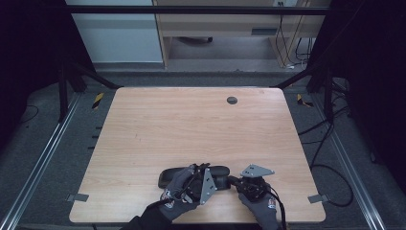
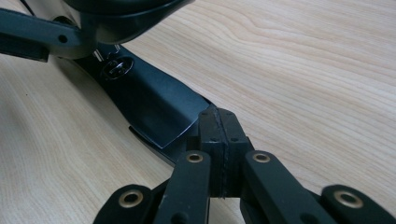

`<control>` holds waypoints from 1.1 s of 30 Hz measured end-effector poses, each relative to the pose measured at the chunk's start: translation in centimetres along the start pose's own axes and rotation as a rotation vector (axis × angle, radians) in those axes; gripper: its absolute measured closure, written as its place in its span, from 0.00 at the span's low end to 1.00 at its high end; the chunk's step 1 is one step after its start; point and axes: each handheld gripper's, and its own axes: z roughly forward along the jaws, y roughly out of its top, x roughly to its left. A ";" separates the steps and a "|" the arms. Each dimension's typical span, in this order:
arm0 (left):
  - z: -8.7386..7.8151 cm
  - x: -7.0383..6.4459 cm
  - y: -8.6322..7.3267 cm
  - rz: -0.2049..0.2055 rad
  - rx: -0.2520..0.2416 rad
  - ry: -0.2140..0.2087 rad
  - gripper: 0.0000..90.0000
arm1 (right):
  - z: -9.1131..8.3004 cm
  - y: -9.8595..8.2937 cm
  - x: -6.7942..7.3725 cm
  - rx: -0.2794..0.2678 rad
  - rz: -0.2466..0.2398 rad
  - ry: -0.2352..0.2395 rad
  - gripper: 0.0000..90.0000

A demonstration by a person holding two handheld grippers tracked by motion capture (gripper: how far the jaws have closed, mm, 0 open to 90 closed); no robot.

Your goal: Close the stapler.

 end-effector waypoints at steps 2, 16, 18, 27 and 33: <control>-0.2 0.3 -0.1 -0.047 -0.018 -0.041 0.43 | -0.1 0.0 -0.1 -0.001 0.011 -0.005 1.00; -2.9 1.7 -0.8 -0.205 -0.113 -0.159 0.36 | -1.0 0.3 -0.8 -0.036 0.031 -0.043 1.00; -3.3 2.1 -1.1 -0.230 -0.125 -0.165 0.35 | -1.2 0.4 -0.9 -0.044 0.036 -0.046 1.00; -5.5 4.6 -3.2 -0.350 -0.167 -0.118 0.35 | -2.6 1.3 -1.3 -0.089 0.049 -0.060 1.00; -7.1 6.3 -5.5 -0.423 -0.163 -0.052 0.35 | -3.9 2.4 -1.0 -0.134 0.042 -0.051 1.00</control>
